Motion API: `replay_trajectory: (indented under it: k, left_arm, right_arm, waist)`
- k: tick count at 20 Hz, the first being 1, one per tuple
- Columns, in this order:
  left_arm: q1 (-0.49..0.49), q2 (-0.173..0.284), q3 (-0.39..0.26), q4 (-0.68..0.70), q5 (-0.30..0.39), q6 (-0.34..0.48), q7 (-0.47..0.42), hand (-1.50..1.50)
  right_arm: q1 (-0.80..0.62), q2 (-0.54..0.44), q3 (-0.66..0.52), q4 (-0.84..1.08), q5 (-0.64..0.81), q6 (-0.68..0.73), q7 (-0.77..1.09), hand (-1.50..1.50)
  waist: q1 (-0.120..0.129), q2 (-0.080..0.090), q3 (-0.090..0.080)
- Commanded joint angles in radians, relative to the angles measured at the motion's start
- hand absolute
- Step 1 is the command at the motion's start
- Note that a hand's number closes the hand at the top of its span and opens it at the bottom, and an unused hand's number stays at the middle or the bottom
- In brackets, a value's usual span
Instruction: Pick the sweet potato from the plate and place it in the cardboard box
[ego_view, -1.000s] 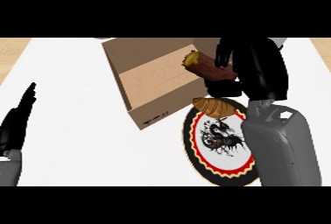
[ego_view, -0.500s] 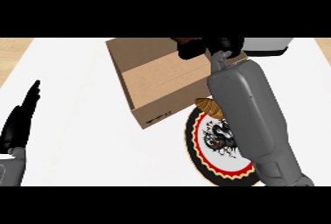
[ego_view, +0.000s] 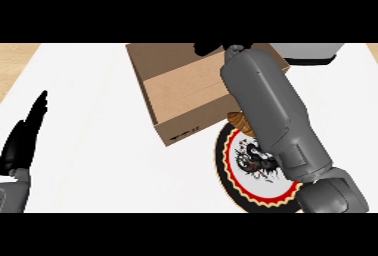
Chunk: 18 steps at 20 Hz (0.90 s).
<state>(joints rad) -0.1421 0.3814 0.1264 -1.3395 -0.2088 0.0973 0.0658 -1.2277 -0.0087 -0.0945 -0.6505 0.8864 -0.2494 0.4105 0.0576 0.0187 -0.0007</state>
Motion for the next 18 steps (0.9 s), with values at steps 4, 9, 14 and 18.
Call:
replay_trajectory:
  k: [4, 9, 14, 18]
  left_arm:
    - [-0.019, -0.005, -0.014, 0.016, -0.012, -0.011, -0.016, 0.0]
    - [-0.018, -0.005, -0.007, 0.018, 0.0, -0.024, -0.024, 0.0]
    - [-0.077, -0.032, -0.018, 0.018, -0.023, 0.012, 0.037, 0.0]
    - [-0.067, -0.032, -0.021, 0.0, -0.029, 0.012, 0.043, 0.0]
  right_arm:
    - [-0.085, -0.004, -0.108, 0.251, -0.046, -0.112, 0.006, -1.5]
    - [-0.098, 0.008, -0.154, 0.342, -0.101, -0.151, -0.053, -1.5]
    - [-0.12, -0.002, -0.182, 0.35, -0.111, -0.233, -0.158, -1.5]
    - [-0.072, 0.008, -0.22, 0.309, -0.157, -0.353, -0.312, -1.5]
  waist:
    - [0.025, 0.012, 0.0]
    - [0.033, 0.013, 0.0]
    - [0.027, 0.017, 0.001]
    - [0.018, 0.012, 0.002]
